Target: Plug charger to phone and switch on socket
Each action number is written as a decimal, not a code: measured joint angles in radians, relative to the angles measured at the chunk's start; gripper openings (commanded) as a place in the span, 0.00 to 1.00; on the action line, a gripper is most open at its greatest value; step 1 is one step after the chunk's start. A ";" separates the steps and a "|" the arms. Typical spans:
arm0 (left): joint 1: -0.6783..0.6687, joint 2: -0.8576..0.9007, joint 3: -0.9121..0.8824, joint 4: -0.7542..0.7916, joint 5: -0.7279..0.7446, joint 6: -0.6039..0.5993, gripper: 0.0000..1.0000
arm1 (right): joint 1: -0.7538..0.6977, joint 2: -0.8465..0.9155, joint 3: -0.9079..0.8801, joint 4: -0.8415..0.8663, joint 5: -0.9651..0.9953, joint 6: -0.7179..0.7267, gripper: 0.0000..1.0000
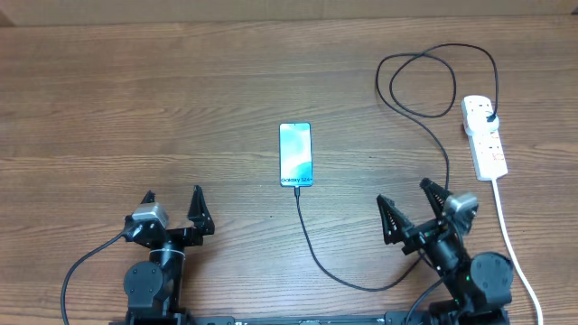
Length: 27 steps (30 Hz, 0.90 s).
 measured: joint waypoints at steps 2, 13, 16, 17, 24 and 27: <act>0.000 0.000 0.000 0.000 0.000 0.000 1.00 | 0.000 -0.032 -0.029 0.047 -0.008 0.004 1.00; 0.000 0.000 0.000 0.000 0.000 0.000 1.00 | 0.000 -0.040 -0.117 0.244 -0.019 0.014 1.00; 0.000 0.000 0.000 0.001 0.000 0.000 0.99 | 0.000 -0.042 -0.117 0.197 -0.019 0.015 1.00; 0.000 0.000 0.000 0.000 0.000 0.000 1.00 | 0.000 -0.042 -0.117 0.174 -0.018 0.015 1.00; 0.000 0.000 0.000 0.000 0.000 0.000 1.00 | 0.000 -0.042 -0.117 0.106 -0.019 0.015 1.00; 0.000 0.000 0.000 0.000 0.000 0.000 1.00 | 0.000 -0.042 -0.117 0.106 -0.019 0.015 1.00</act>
